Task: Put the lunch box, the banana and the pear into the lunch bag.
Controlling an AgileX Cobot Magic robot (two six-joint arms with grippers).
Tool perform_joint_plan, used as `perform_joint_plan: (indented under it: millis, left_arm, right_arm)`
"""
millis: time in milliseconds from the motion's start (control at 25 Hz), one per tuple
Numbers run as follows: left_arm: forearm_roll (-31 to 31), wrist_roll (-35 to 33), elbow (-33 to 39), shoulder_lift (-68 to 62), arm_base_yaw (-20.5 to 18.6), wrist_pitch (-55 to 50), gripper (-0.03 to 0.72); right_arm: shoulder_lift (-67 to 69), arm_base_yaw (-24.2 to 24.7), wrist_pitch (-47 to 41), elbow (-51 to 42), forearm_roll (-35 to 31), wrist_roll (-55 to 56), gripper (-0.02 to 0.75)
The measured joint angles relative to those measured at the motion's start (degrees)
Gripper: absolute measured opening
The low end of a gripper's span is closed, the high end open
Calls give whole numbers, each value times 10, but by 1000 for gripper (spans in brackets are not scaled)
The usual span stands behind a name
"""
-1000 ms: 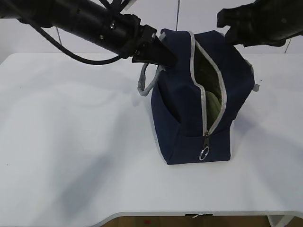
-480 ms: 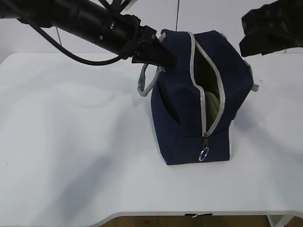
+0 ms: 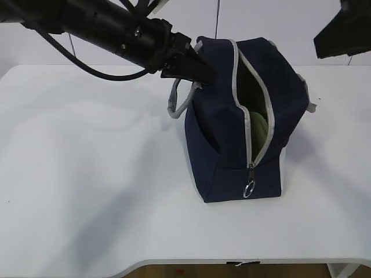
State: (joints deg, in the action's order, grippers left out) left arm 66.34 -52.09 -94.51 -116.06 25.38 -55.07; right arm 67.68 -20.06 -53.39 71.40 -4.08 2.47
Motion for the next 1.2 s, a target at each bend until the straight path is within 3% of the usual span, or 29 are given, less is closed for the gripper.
perform_joint_plan:
  millis: [280,600,800,1200]
  left_arm:
    - [-1,0,0,0,0,-1,-1]
    - [-1,0,0,0,0,-3,-1]
    - [-2,0,0,0,0,-4,-1]
    - [-2,0,0,0,0,-5,-1]
  right_arm:
    - [-51,0,-9,-18,0,-5,389]
    - [-150,0,89,-177,-21,-29,390]
    - [-168,0,110,-273,-117,-149,390]
    - [-169,0,162,-381,-336,-542,390]
